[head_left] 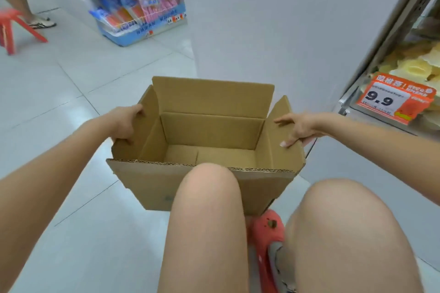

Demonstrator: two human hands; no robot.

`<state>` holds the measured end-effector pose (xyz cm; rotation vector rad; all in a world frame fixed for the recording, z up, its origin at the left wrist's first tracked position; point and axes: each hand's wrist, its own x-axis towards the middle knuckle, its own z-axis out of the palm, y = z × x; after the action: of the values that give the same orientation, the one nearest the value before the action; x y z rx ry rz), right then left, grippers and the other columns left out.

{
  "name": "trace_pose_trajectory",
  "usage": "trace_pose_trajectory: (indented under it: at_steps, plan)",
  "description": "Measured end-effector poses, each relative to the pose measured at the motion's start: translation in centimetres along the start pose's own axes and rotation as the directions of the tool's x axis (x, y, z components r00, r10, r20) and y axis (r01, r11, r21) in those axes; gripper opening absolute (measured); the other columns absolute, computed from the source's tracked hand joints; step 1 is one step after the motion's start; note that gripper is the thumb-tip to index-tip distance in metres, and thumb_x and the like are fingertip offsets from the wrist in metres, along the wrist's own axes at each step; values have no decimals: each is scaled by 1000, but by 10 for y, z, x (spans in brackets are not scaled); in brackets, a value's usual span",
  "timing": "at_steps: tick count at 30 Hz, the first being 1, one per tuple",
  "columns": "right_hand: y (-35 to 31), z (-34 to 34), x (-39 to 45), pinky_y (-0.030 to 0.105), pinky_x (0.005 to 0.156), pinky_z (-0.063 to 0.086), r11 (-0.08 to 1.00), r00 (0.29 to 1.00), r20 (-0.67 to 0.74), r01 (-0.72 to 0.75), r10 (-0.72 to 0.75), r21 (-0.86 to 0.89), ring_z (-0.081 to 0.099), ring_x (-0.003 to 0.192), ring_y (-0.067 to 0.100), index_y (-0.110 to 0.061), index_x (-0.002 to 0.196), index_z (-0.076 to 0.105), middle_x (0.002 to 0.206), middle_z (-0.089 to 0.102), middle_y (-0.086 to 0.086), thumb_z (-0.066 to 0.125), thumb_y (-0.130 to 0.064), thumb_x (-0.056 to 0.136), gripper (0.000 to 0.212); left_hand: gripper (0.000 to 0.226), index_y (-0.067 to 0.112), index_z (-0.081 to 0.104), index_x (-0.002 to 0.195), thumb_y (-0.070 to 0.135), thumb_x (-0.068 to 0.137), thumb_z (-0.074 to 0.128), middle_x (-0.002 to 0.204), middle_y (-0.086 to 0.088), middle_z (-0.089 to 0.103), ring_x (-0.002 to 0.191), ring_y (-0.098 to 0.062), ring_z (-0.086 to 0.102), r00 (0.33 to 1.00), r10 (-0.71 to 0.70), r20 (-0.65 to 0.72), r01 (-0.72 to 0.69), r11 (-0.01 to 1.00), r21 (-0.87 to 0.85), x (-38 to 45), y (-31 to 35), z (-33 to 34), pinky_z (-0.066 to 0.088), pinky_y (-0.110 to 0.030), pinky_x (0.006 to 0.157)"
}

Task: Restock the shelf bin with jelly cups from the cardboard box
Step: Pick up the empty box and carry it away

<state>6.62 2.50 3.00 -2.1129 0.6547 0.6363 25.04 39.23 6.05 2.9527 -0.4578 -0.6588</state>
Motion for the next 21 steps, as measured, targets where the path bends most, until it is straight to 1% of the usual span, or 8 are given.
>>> trace_pose_trajectory:
  at_steps: [3, 6, 9, 12, 14, 17, 19, 21]
  plan:
    - [-12, 9, 32, 21, 59, 52, 999, 999, -4, 48, -48, 9, 57, 96, 16, -33, 143, 36, 140, 39, -4, 76, -3, 78, 82, 71, 27, 42, 130, -10, 74, 63, 109, -12, 49, 84, -37, 60, 999, -37, 28, 38, 998, -58, 18, -23, 28, 53, -33, 42]
    - [-31, 0, 83, 17, 50, 50, 993, 994, 8, 112, -112, 23, 56, 96, 13, -38, 140, 40, 130, 43, -8, 77, -3, 76, 83, 67, 31, 53, 125, -13, 75, 56, 124, -12, 51, 79, -37, 65, 991, -117, 60, 120, 992, -38, 63, -42, 62, 52, -29, 40]
    - [-50, -11, 145, 22, 54, 55, 990, 989, 58, 138, -139, 16, 57, 95, 9, -41, 133, 48, 117, 47, -15, 80, -4, 72, 78, 69, 34, 56, 124, -14, 75, 50, 125, -9, 53, 79, -29, 60, 975, -214, 66, 221, 968, -117, 115, -73, 91, 53, -29, 43]
    - [-56, -11, 203, 32, 69, 59, 986, 990, 69, 127, -120, -106, 59, 100, 14, -45, 129, 50, 122, 49, -14, 84, -10, 68, 78, 86, 66, 48, 107, -11, 69, 57, 116, 1, 62, 86, -19, 61, 978, -210, 10, 208, 955, -210, 151, -100, 106, 57, -35, 68]
    - [-63, -10, 229, 28, 80, 52, 964, 991, 71, 128, -115, -235, 54, 107, 13, -47, 133, 44, 129, 47, -12, 84, -15, 68, 83, 95, 75, 43, 101, -11, 68, 65, 112, 8, 61, 90, -18, 62, 969, -245, -20, 227, 923, -309, 158, -104, 101, 56, -36, 74]
    - [-87, -20, 235, 24, 89, 37, 932, 994, 51, 110, -99, -345, 47, 123, 16, -46, 137, 40, 139, 47, -9, 84, -21, 69, 85, 90, 58, 40, 129, -12, 76, 62, 117, 11, 52, 100, -18, 54, 955, -298, 0, 273, 876, -398, 150, -87, 69, 49, -34, 83]
    - [-118, -36, 225, 22, 86, 35, 925, 993, 79, 110, -87, -365, 47, 124, 17, -43, 137, 42, 139, 49, -7, 85, -21, 68, 84, 90, 53, 36, 137, -12, 77, 57, 124, 11, 51, 108, -20, 53, 939, -344, -6, 313, 861, -400, 133, -79, 28, 49, -35, 87]
    - [-154, -61, 203, 22, 86, 36, 928, 990, 103, 129, -99, -348, 50, 120, 18, -42, 137, 43, 135, 52, -6, 85, -20, 67, 85, 93, 55, 30, 139, -10, 77, 54, 127, 9, 53, 105, -22, 55, 919, -393, -12, 358, 848, -391, 105, -76, -21, 51, -36, 84]
